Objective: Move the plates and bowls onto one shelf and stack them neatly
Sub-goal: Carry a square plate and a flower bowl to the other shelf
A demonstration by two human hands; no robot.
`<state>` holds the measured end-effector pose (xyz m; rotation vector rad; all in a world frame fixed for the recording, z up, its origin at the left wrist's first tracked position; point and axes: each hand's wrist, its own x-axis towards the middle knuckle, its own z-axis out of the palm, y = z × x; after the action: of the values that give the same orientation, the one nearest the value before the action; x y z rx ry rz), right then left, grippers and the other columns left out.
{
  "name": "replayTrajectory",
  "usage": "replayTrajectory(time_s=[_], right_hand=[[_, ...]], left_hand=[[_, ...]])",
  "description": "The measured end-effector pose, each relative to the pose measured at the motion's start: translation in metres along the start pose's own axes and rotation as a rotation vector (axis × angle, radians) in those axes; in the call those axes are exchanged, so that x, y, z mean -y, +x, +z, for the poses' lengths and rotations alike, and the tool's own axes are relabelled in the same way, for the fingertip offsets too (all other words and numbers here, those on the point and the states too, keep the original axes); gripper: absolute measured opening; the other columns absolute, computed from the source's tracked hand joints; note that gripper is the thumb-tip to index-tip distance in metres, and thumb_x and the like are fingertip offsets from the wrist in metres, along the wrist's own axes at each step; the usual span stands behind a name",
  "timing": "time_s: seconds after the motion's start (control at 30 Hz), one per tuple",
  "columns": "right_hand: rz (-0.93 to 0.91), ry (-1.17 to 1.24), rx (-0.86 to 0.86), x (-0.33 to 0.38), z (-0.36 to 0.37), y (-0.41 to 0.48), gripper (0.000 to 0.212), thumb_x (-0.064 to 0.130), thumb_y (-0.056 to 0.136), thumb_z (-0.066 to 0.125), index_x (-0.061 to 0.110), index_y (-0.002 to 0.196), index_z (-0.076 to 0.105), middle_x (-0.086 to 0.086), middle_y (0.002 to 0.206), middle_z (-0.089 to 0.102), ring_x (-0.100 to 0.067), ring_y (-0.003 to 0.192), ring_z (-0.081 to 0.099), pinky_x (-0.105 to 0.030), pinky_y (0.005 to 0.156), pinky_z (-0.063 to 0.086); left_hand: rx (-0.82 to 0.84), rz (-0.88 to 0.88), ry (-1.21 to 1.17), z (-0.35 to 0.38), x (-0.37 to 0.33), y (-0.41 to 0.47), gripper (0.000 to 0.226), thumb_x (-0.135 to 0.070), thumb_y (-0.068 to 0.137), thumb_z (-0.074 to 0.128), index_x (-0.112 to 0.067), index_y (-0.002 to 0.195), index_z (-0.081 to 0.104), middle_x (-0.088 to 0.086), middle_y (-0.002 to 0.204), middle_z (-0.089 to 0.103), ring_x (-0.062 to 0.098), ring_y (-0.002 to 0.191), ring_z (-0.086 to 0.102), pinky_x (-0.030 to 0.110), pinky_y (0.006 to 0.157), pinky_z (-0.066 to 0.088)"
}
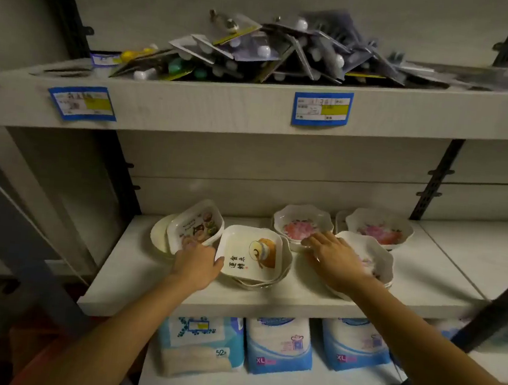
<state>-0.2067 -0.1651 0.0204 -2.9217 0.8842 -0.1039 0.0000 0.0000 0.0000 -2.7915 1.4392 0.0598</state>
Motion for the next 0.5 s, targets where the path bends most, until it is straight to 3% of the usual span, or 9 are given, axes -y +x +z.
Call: replayTrajectory(time_s=[0.1, 0.23, 0.33, 0.43, 0.5], right_hand=[[0.015, 0.004, -0.022, -0.005, 0.008, 0.012, 0.039, 0.034, 0.099, 0.034, 0.021, 0.134, 0.045, -0.002, 0.143, 0.044, -0.018, 0.132, 0.037, -0.033, 0.110, 0.029], [0.031, -0.020, 0.000, -0.013, 0.017, 0.024, 0.035, 0.034, 0.099, 0.033, 0.021, 0.126, 0.054, -0.001, 0.135, 0.052, -0.018, 0.125, 0.043, -0.031, 0.107, 0.032], [0.028, -0.035, 0.006, -0.019, 0.023, 0.029, 0.036, 0.033, 0.100, 0.032, 0.020, 0.122, 0.056, -0.002, 0.132, 0.055, -0.019, 0.122, 0.045, -0.032, 0.105, 0.034], [0.020, -0.067, 0.043, -0.024, 0.027, 0.035, 0.037, 0.034, 0.100, 0.031, 0.021, 0.122, 0.057, 0.000, 0.130, 0.056, -0.019, 0.121, 0.046, -0.031, 0.103, 0.032], [0.014, -0.068, 0.039, -0.026, 0.029, 0.039, 0.036, 0.034, 0.100, 0.032, 0.021, 0.121, 0.058, 0.000, 0.127, 0.058, -0.019, 0.119, 0.047, -0.031, 0.102, 0.032]], left_hand=[[0.089, -0.024, -0.060, 0.013, 0.003, 0.011, 0.044, -0.044, 0.095, 0.032, -0.013, 0.076, 0.056, 0.012, 0.091, 0.068, 0.026, 0.086, 0.063, 0.033, 0.071, 0.047], [0.188, -0.100, -0.203, 0.027, 0.007, 0.026, 0.044, -0.043, 0.095, 0.034, -0.012, 0.069, 0.051, 0.002, 0.062, 0.052, 0.020, 0.056, 0.056, 0.032, 0.065, 0.050], [0.294, -0.192, -0.374, 0.035, 0.007, 0.034, 0.037, -0.037, 0.096, 0.036, -0.008, 0.085, 0.056, 0.006, 0.069, 0.060, 0.023, 0.057, 0.063, 0.033, 0.061, 0.056], [0.351, -0.249, -0.495, 0.043, 0.005, 0.044, 0.029, -0.028, 0.097, 0.035, -0.005, 0.086, 0.051, 0.004, 0.060, 0.057, 0.016, 0.043, 0.053, 0.024, 0.046, 0.045], [0.314, -0.264, -0.545, 0.048, 0.005, 0.050, 0.027, -0.021, 0.096, 0.036, -0.003, 0.084, 0.052, 0.005, 0.059, 0.054, 0.018, 0.046, 0.051, 0.023, 0.046, 0.042]])
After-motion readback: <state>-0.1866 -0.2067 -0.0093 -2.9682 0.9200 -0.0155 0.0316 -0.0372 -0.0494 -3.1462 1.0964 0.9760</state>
